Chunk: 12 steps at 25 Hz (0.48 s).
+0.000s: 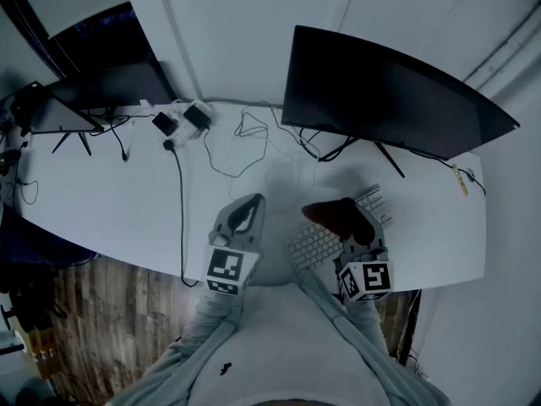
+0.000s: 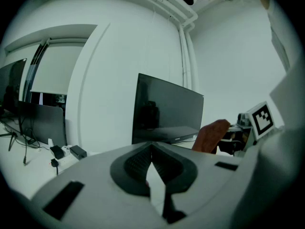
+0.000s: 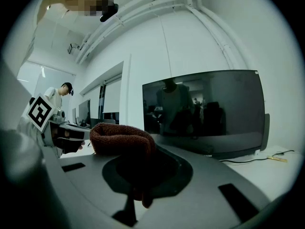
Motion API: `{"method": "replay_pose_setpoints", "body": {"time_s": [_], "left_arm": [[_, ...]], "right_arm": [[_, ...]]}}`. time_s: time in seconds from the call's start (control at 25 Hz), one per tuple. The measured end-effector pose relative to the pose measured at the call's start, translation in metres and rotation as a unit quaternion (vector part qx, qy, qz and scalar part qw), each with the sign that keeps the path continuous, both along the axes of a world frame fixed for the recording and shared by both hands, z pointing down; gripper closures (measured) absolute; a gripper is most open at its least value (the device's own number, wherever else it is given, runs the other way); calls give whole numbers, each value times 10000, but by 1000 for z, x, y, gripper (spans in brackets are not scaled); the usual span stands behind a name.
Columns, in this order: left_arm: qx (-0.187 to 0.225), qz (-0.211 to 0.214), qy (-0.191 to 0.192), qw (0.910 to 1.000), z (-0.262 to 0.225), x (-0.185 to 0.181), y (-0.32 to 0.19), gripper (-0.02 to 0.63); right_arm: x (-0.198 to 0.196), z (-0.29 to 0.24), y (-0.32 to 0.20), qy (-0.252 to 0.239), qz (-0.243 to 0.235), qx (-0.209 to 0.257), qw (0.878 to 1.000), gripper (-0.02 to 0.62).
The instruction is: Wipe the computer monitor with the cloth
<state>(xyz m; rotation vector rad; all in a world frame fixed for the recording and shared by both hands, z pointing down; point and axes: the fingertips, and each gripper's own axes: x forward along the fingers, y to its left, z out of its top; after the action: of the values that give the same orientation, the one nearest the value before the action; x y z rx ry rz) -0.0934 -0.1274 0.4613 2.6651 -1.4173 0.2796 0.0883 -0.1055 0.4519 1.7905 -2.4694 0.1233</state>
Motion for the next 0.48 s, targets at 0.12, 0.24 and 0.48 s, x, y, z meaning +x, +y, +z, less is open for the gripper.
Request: {"method": "replay_pose_setpoints", "body": {"time_s": [0.12, 0.24, 0.48], "left_arm": [[4, -9, 10, 10000, 0, -1, 0, 586], [6, -19, 21, 10000, -1, -1, 0, 586], [6, -9, 1, 10000, 0, -2, -1, 584]], "right_arm": [[0, 2, 0, 13, 8, -29, 10000, 560], [0, 3, -1, 23, 13, -56, 10000, 560], [-1, 4, -2, 31, -9, -96, 9999, 560]]}}
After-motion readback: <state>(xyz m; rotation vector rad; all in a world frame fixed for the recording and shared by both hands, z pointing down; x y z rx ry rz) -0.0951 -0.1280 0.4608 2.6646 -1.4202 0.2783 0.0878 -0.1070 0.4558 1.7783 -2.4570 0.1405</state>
